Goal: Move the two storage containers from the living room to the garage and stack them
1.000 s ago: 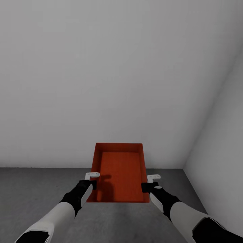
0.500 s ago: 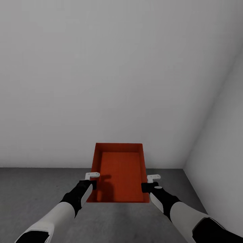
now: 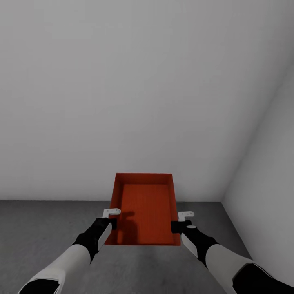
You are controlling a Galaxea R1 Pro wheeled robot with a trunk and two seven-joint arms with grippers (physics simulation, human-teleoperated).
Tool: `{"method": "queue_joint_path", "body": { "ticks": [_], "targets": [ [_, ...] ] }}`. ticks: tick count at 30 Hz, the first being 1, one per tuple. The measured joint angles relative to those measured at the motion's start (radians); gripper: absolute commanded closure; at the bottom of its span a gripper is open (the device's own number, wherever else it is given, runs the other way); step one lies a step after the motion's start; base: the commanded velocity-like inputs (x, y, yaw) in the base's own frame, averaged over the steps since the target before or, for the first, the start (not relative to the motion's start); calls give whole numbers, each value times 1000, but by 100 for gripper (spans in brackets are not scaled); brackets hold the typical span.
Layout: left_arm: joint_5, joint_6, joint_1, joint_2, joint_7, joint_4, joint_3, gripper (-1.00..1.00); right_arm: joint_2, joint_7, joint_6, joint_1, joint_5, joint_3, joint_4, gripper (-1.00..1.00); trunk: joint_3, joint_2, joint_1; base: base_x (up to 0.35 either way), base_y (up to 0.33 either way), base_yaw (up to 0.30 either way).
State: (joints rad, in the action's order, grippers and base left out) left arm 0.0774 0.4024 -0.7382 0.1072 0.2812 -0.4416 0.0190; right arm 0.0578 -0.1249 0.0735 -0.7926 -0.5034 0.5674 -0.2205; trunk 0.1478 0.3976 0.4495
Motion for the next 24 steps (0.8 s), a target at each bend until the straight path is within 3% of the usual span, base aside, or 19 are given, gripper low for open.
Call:
{"method": "queue_joint_path", "body": {
  "ticks": [18, 24],
  "targets": [
    [-2, 2, 0, 0, 0, -3, -1, 100, 0, 0, 0, 0, 1, -1, -2, 100, 29, 0, 0, 0, 0, 0],
    [-1, 1, 0, -2, -3, 4, -1, 100, 4, 0, 0, 0, 1, -2, 6, 100, 58, 42, 23, 0, 0, 0]
  ]
}}
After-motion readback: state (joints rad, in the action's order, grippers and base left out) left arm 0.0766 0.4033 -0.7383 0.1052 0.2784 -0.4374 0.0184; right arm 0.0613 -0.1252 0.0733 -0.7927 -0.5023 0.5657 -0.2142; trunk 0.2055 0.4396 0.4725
